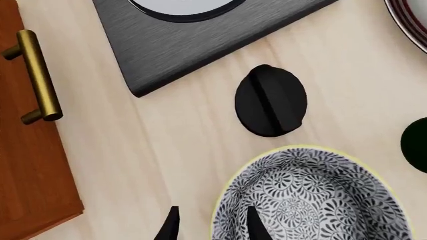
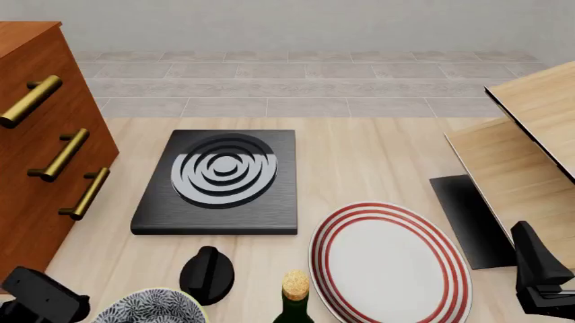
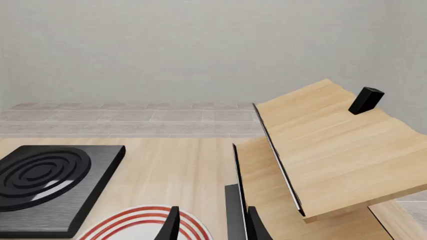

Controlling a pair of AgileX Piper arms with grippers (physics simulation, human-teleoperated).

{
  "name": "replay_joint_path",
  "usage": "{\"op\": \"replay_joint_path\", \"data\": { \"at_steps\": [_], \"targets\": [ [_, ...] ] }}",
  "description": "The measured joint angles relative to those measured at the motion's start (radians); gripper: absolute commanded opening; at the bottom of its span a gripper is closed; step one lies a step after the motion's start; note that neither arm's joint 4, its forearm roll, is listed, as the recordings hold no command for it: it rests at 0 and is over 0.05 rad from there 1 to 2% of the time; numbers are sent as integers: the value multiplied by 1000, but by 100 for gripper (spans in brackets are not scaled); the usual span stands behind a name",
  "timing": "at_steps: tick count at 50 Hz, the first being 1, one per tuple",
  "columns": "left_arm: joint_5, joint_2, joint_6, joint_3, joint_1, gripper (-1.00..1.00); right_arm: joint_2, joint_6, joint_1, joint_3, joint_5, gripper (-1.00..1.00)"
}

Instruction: Put the bowl on the top of the cabinet.

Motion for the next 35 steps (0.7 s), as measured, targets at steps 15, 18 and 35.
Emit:
{"op": "replay_joint_path", "data": {
  "at_steps": [15,18,35],
  "targets": [
    [-22,9,23,16,-1,100,0,0,0,0,0,100],
    [-30,16,27,18,-1,100,0,0,0,0,0,100],
    [-50,10,39,-7,18,-100,0,0,0,0,0,100]
  ]
}}
